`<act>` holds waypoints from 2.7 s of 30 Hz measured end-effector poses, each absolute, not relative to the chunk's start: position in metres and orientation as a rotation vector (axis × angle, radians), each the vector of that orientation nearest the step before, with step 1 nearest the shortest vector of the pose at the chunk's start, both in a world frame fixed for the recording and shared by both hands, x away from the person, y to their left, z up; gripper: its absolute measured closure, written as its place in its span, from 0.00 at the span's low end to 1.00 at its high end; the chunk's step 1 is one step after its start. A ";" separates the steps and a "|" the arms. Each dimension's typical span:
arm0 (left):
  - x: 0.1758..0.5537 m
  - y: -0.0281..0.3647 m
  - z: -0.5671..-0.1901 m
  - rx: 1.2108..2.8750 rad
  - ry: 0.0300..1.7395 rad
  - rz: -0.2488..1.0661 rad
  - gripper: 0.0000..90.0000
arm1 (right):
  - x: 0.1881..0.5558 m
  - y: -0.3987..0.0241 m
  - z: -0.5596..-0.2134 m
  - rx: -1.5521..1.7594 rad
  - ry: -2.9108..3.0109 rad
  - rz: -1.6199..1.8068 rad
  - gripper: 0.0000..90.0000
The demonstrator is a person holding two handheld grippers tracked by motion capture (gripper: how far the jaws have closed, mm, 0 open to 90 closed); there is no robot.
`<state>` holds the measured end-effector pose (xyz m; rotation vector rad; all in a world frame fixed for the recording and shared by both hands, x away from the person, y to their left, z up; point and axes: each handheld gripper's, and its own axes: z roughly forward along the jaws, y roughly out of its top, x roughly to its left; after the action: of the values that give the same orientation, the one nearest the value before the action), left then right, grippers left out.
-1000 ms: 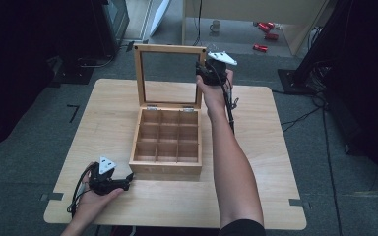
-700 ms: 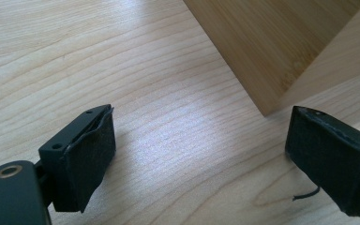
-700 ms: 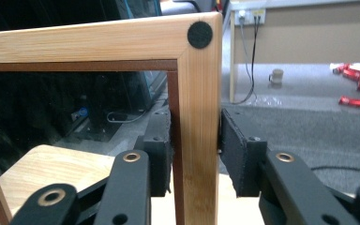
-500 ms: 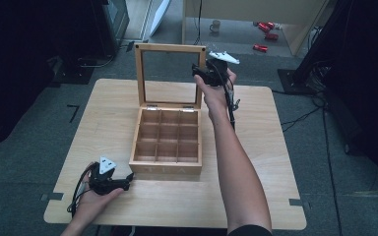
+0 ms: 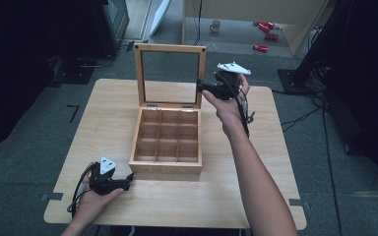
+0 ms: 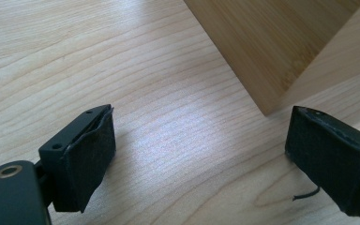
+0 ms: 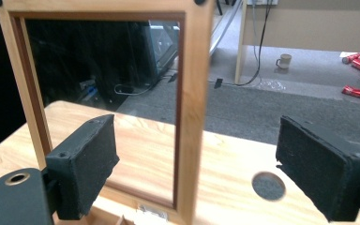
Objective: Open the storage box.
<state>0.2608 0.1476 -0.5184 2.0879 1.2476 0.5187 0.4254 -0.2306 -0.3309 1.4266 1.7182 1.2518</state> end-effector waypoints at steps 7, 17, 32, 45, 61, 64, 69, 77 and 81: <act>0.261 0.147 -0.518 2.086 1.248 0.518 0.10 | 0.399 -0.249 -0.342 1.454 1.722 1.250 0.14; 0.261 0.147 -0.519 2.085 1.248 0.519 0.10 | 0.360 -0.274 -0.359 1.435 1.713 1.229 0.14; 0.261 0.147 -0.519 2.086 1.248 0.522 0.10 | 0.317 -0.311 -0.403 1.489 1.709 1.163 0.15; 0.261 0.147 -0.518 2.087 1.249 0.520 0.10 | 0.283 -0.338 -0.439 1.568 1.704 1.110 0.15; 0.261 0.147 -0.518 2.087 1.251 0.523 0.10 | 0.241 -0.366 -0.488 1.655 1.738 1.029 0.15; 0.261 0.147 -0.518 2.087 1.251 0.523 0.10 | 0.232 -0.370 -0.496 1.663 1.756 1.004 0.15; 0.261 0.147 -0.518 2.087 1.252 0.523 0.10 | 0.218 -0.379 -0.506 1.695 1.770 0.973 0.15; 0.260 0.147 -0.518 2.086 1.253 0.525 0.10 | 0.198 -0.381 -0.521 1.707 1.829 0.874 0.15; 0.260 0.147 -0.518 2.086 1.253 0.525 0.10 | 0.193 -0.379 -0.525 1.668 1.837 0.823 0.15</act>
<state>0.2605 0.1471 -0.5184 2.0862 1.2530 0.5252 0.1927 -0.3786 -0.5248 1.6682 1.8367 0.8234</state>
